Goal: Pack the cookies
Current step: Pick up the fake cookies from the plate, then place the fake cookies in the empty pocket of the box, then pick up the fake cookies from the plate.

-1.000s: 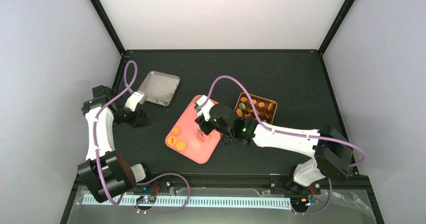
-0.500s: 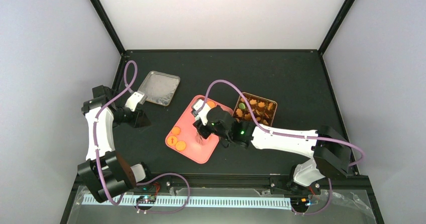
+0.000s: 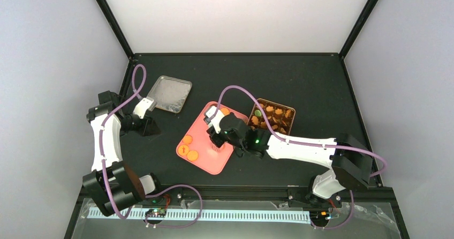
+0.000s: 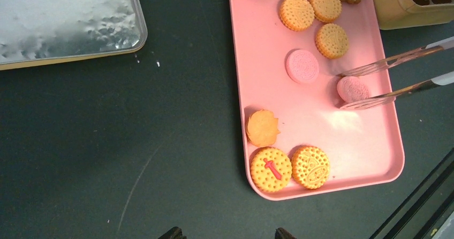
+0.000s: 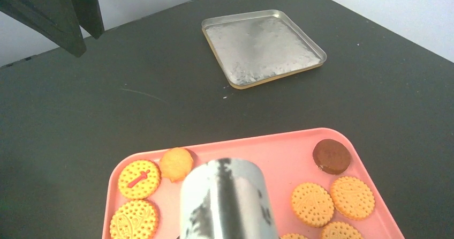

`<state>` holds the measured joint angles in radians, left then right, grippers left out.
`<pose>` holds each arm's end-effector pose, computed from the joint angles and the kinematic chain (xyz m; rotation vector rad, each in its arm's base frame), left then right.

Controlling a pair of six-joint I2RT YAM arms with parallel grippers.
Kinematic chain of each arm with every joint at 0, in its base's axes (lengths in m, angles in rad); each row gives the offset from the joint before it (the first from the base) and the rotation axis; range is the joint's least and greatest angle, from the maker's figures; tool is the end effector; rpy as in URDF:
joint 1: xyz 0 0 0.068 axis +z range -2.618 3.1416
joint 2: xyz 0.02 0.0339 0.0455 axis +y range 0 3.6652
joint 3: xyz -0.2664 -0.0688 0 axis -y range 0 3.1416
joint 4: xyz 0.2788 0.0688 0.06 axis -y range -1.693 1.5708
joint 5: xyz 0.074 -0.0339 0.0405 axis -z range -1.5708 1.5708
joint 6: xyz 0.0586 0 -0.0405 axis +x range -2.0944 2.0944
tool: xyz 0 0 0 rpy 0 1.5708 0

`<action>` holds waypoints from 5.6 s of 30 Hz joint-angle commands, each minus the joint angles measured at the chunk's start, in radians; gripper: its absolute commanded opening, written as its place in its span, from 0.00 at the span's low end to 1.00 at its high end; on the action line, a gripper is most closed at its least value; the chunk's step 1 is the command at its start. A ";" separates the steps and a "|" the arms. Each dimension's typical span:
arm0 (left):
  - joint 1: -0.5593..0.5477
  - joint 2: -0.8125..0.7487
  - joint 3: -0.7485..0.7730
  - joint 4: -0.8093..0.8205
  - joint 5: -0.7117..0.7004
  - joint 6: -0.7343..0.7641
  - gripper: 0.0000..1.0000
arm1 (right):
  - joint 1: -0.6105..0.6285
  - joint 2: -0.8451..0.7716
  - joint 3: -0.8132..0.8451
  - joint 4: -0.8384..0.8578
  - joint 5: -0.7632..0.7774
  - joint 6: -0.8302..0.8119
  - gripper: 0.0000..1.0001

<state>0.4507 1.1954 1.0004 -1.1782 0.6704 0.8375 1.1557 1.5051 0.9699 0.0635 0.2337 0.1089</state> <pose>0.2238 0.0679 0.2486 0.5722 2.4672 -0.5544 0.1695 0.3511 0.2292 -0.9052 1.8662 0.5530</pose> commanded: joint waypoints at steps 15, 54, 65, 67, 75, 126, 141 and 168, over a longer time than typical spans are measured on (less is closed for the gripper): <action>0.010 -0.001 0.037 -0.017 0.013 0.018 0.45 | 0.003 -0.163 0.071 -0.048 0.095 -0.057 0.14; 0.010 -0.002 0.035 -0.029 0.042 0.035 0.46 | -0.349 -0.553 -0.215 -0.196 0.149 0.029 0.33; 0.009 -0.007 0.041 -0.035 0.042 0.035 0.46 | -0.349 -0.539 -0.180 -0.187 0.145 0.017 0.32; 0.010 -0.007 0.043 -0.034 0.043 0.035 0.46 | -0.350 -0.525 -0.165 -0.185 0.150 0.012 0.31; 0.009 -0.004 0.047 -0.034 0.041 0.035 0.46 | -0.350 -0.506 -0.156 -0.215 0.178 0.012 0.22; 0.010 -0.001 0.026 -0.028 0.035 0.042 0.46 | -0.349 -0.540 -0.179 -0.192 0.163 0.033 0.18; 0.009 -0.008 0.027 -0.027 0.033 0.031 0.47 | -0.121 -0.262 -0.032 -0.047 0.068 0.088 0.20; 0.010 -0.009 0.037 -0.029 0.031 0.032 0.50 | -0.043 -0.034 -0.040 0.055 0.036 0.136 0.39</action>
<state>0.4515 1.1954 1.0126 -1.1896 0.6846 0.8570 1.1042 1.4696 0.9474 0.0807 0.2848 0.2173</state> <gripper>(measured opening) 0.504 0.391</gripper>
